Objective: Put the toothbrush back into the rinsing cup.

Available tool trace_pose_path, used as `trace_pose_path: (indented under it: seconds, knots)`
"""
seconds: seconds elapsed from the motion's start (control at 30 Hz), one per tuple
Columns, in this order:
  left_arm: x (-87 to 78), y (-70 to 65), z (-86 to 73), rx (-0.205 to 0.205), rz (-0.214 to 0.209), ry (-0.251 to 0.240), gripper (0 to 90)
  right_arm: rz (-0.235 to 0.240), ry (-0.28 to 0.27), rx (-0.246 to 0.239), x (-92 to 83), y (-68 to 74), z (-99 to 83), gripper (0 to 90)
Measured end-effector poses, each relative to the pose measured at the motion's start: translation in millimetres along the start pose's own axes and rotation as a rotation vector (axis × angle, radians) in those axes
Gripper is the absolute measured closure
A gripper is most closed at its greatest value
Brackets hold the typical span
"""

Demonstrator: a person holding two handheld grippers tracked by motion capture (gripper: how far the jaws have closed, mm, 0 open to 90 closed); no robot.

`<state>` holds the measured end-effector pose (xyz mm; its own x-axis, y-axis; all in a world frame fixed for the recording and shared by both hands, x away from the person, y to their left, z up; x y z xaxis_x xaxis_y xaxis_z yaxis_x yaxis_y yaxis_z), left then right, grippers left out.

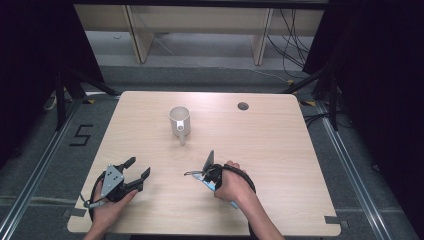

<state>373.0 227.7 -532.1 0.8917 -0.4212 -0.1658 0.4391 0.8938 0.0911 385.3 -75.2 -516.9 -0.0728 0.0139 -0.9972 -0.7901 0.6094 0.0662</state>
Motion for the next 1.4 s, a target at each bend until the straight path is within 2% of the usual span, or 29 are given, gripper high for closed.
trace_pose_path:
  seconds: [0.07,0.1,0.17,0.23,0.27,0.3,0.33,0.37,0.4,0.43,0.6,0.73,0.8,0.83,0.87,0.9,0.93,1.03,1.1,1.17,1.3,1.4]
  knots:
    - [-0.1,0.0,0.0,-0.001,0.000,-0.001,32.2,0.005,-0.011,-0.013,0.3,-1.1,-0.3,79.1]
    - [-0.3,0.1,0.0,-0.001,-0.002,0.001,32.2,0.003,-0.008,0.003,-0.2,-0.7,-0.9,79.1]
    - [-0.3,0.3,0.1,-0.001,-0.002,0.002,32.2,0.012,-0.013,-0.008,-0.3,-1.9,-1.4,79.2]
    - [-0.1,0.3,0.0,-0.002,0.000,0.000,32.2,0.018,-0.018,0.011,-1.0,-1.4,-2.8,79.2]
    - [-0.2,0.3,0.0,-0.001,-0.002,0.003,32.2,0.017,-0.026,-0.010,-1.4,-2.8,-3.1,79.2]
    - [-0.3,0.3,0.0,0.000,-0.001,0.003,32.2,0.022,-0.037,0.010,-2.0,-1.6,-3.7,79.2]
    - [-0.3,0.2,0.0,0.000,-0.001,0.002,32.2,0.030,-0.052,0.001,-2.7,-1.8,-3.7,79.2]
    - [0.0,0.0,0.0,-0.001,-0.001,-0.002,32.2,0.017,-0.042,0.009,-3.7,-2.1,-5.0,79.2]
    - [0.0,0.0,0.0,0.000,-0.001,-0.002,32.2,0.026,-0.051,0.018,-4.4,-1.3,-5.6,79.2]
    - [0.0,0.0,0.0,-0.001,0.000,-0.003,32.2,0.031,-0.070,0.005,-6.0,-1.5,-4.9,79.2]
    - [-0.3,0.1,0.1,-0.001,-0.001,0.001,32.2,0.020,-0.103,-0.007,-13.9,-4.1,-7.4,79.2]
    - [-0.3,0.2,0.1,-0.002,-0.002,0.001,32.2,0.019,-0.131,0.007,-20.6,-4.1,-9.4,79.2]
    - [-0.1,0.3,0.1,-0.003,0.000,0.000,32.2,0.031,-0.145,-0.012,-23.4,-4.8,-9.8,79.2]
    - [-0.1,0.4,0.1,-0.004,-0.001,0.000,32.2,0.025,-0.159,0.011,-24.3,-3.2,-10.1,79.2]
    - [-0.1,0.4,0.1,-0.003,0.000,0.000,32.2,0.016,-0.163,-0.026,-25.6,-6.4,-10.3,79.2]
    - [-0.2,0.4,0.1,-0.003,0.000,0.001,32.2,0.015,-0.175,-0.010,-26.2,-5.1,-10.2,79.2]
    - [-0.1,0.4,0.1,-0.003,-0.001,0.000,32.2,0.011,-0.183,-0.024,-28.0,-6.4,-10.6,79.2]
    - [-0.1,0.4,0.0,-0.003,0.000,0.000,32.2,0.019,-0.247,-0.022,-30.8,-6.5,-10.4,79.2]
    - [-0.2,0.3,0.0,-0.002,-0.002,0.002,32.2,0.013,-0.281,-0.055,-33.3,-9.7,-10.6,79.2]
    - [-0.2,0.2,0.0,-0.001,-0.001,0.002,32.2,0.017,-0.306,-0.018,-37.1,-7.4,-11.1,79.2]
    - [-0.2,0.4,0.0,0.000,-0.001,0.005,32.2,0.037,-0.376,-0.016,-38.9,-6.0,-10.8,79.2]
    - [0.0,0.4,0.0,-0.002,0.000,0.002,32.1,0.030,-0.416,-0.026,-38.7,-7.8,-11.2,79.2]
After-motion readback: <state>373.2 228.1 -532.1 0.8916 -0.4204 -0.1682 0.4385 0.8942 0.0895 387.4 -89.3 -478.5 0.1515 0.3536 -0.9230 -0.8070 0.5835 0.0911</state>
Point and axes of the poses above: each handheld gripper's, and its own axes: x roughly forward along the jaws, z roughly out of its top, y roughly to its left, the point moved 4 cm from there along x, roughly forward along the jaws, and after that the axes turned 5 degrees about z, right-handed, at the moved point
